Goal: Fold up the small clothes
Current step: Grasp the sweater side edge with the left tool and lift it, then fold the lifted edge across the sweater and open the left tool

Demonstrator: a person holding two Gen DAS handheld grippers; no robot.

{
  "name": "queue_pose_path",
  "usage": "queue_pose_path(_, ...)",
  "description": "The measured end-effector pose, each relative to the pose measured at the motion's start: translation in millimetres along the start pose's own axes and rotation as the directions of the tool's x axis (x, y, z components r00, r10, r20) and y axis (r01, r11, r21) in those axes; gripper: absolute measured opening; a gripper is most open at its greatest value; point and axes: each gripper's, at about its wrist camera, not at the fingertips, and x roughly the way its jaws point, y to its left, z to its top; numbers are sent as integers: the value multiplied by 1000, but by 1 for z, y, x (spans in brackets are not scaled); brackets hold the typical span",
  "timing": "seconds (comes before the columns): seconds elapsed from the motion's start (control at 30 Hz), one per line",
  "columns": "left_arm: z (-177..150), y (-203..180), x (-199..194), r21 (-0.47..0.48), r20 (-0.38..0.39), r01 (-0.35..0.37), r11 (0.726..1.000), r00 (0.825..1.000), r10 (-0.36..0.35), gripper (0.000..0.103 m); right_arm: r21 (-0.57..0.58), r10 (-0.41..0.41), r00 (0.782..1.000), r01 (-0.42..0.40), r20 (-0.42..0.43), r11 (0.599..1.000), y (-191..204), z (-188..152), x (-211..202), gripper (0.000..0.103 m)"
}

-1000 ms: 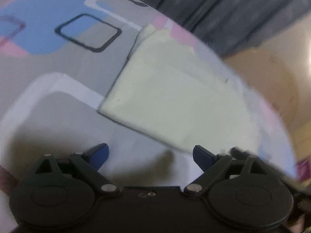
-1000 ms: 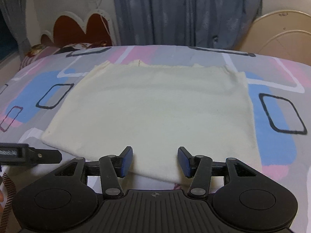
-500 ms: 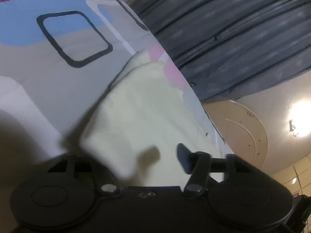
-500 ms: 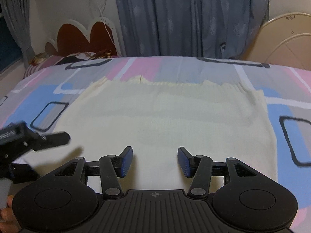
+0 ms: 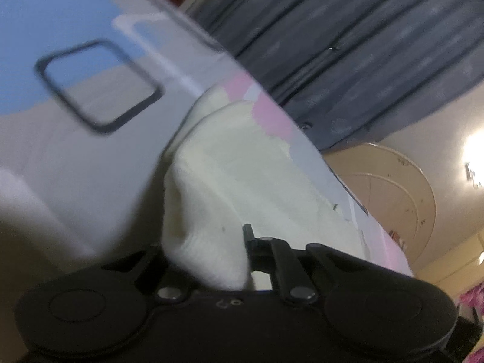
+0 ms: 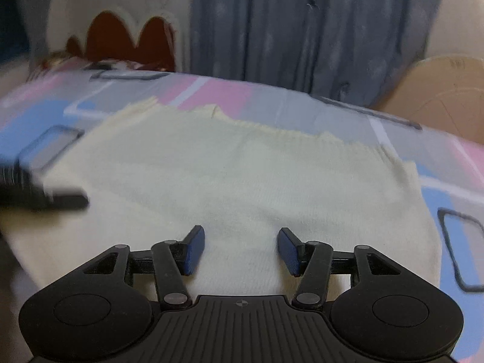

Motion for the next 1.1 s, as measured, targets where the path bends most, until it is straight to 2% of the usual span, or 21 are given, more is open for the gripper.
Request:
queue_pose_path(0.1,4,-25,-7,113,20,9,994,1000,-11,7,-3,8,1000,-8,-11,1000,-2,4,1,54)
queue_pose_path(0.23,6,-71,-8,309,21,40,950,999,-49,7,68,53,998,-55,23,996,-14,4,-11,54)
queue_pose_path(0.3,1,-95,-4,390,4,66,918,997,-74,7,142,65,997,-71,49,987,-30,3,-21,54)
queue_pose_path(0.37,-11,-123,1,472,-27,107,875,994,-107,7,213,63,996,-75,64,974,-49,-1,-31,54)
queue_pose_path(0.47,-35,-156,15,553,-96,174,815,985,-145,7,314,53,996,-75,78,947,-87,-8,-49,54)
queue_pose_path(0.53,-57,-177,27,593,-168,228,772,973,-158,7,366,39,996,-64,78,928,-109,-15,-60,54)
queue_pose_path(0.63,-95,-199,43,653,-264,287,700,954,-144,7,414,-3,999,-20,54,910,-141,-31,-77,54)
queue_pose_path(0.67,-107,-202,48,668,-287,290,685,950,-123,7,426,-20,999,-2,46,905,-151,-37,-83,54)
queue_pose_path(0.7,-116,-202,53,673,-302,284,683,948,-96,7,443,-35,999,15,37,896,-160,-43,-87,54)
queue_pose_path(0.8,-132,-197,56,678,-302,248,692,952,-46,13,495,-50,998,30,26,868,-181,-58,-102,54)
queue_pose_path(0.87,-137,-197,51,678,-303,252,691,952,-50,29,518,-36,999,13,35,855,-188,-64,-111,54)
queue_pose_path(0.9,-139,-199,48,681,-311,263,683,949,-56,35,525,-26,999,-1,44,851,-191,-64,-114,54)
queue_pose_path(0.97,-150,-204,38,715,-318,281,640,946,-61,59,546,10,997,-47,70,837,-194,-65,-120,54)
queue_pose_path(1.03,-152,-201,33,733,-326,298,612,943,-68,64,571,67,993,-108,92,814,-195,-63,-125,54)
queue_pose_path(1.1,-148,-196,25,727,-340,309,614,938,-69,64,571,103,989,-144,103,808,-192,-61,-126,54)
